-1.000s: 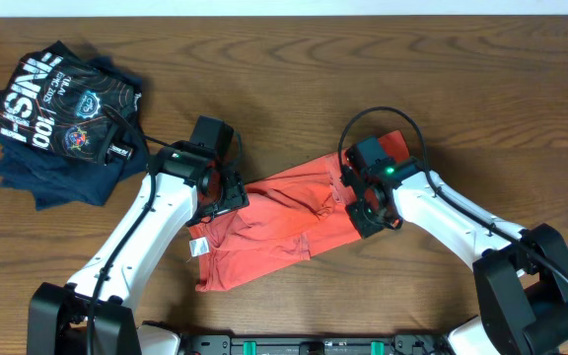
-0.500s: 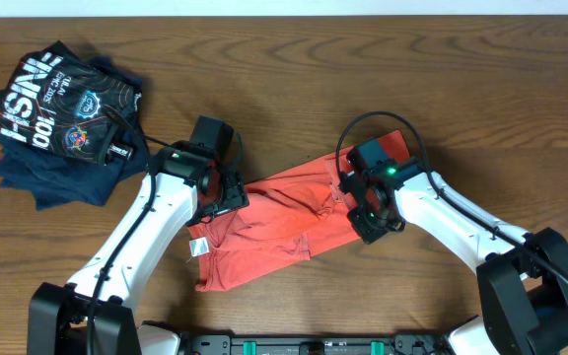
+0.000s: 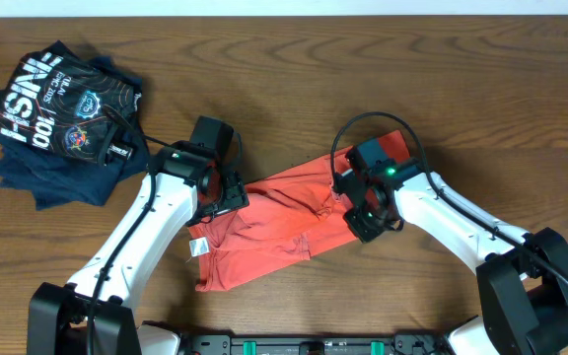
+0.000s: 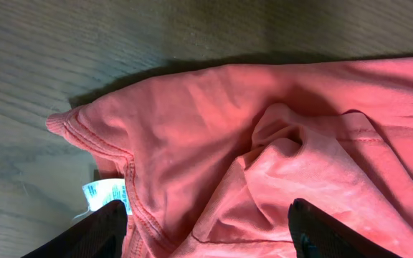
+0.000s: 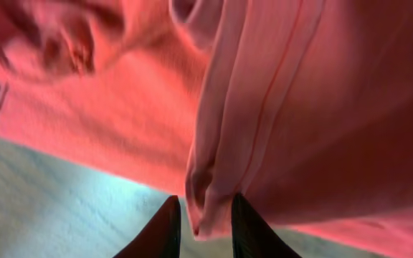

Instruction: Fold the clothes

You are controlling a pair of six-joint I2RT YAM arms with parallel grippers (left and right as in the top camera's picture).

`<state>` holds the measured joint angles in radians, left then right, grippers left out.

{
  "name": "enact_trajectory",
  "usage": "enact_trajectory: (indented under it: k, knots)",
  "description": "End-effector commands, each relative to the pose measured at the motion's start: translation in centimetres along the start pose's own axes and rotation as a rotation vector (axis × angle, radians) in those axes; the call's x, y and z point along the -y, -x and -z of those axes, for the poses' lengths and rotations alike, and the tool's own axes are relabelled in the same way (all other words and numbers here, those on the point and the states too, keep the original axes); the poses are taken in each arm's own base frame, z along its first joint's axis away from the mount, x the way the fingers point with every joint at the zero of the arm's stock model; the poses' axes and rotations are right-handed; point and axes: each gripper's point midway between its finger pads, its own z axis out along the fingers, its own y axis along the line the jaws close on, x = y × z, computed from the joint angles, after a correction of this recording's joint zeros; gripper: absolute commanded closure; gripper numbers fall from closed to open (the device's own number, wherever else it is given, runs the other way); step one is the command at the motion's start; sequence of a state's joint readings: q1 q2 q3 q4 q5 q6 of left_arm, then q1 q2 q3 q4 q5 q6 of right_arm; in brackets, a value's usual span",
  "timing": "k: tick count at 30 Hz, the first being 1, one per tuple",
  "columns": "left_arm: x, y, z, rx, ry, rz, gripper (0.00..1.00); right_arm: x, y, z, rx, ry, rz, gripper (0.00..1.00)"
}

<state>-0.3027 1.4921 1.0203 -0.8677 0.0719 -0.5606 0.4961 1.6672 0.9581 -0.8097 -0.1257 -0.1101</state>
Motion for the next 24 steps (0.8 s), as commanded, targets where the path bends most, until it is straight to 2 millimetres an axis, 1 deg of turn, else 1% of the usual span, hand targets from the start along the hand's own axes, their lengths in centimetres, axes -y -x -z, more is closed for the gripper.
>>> enact_trajectory:
  k: [1, 4, 7, 10, 12, 14, 18, 20, 24]
  knots:
    - [-0.3, -0.1, 0.1, -0.002, 0.008, -0.006, 0.26, -0.2, 0.3, 0.4, 0.025, -0.008, -0.028, 0.79]
    - [-0.6, -0.5, 0.1, -0.015, 0.017, -0.005, 0.25, -0.1, 0.6, 1.1, 0.049, -0.016, -0.032, 0.78]
    - [-1.1, -1.1, 0.1, -0.042, 0.037, -0.005, 0.17, 0.3, 1.1, 2.8, 0.111, -0.039, -0.044, 0.77]
    - [-1.7, -2.0, 0.1, -0.075, 0.06, -0.003, 0.1, 1.6, 1.5, 4.5, 0.174, -0.082, -0.094, 0.72]
    - [-2.1, -2.5, -0.3, -0.093, 0.073, 0.001, 0.07, 2.8, 1.6, 5.4, 0.206, -0.108, -0.144, 0.62]
    - [-2.6, -3.2, -1.1, -0.109, 0.085, 0.001, 0.07, 3.8, 1.6, 5.8, 0.219, -0.118, -0.189, 0.55]
    - [-3.7, -4.7, -2.8, -0.135, 0.105, 0.023, 0.05, 5.0, 1.2, 5.9, 0.218, -0.122, -0.247, 0.54]
    - [-4.2, -5.4, -3.7, -0.15, 0.113, 0.038, 0.05, 5.2, 1.1, 5.9, 0.216, -0.123, -0.254, 0.53]
    - [-4.0, -5.9, -4.7, -0.151, 0.085, 0.038, 0.03, 5.3, 1.1, 5.9, 0.215, -0.123, -0.255, 0.52]
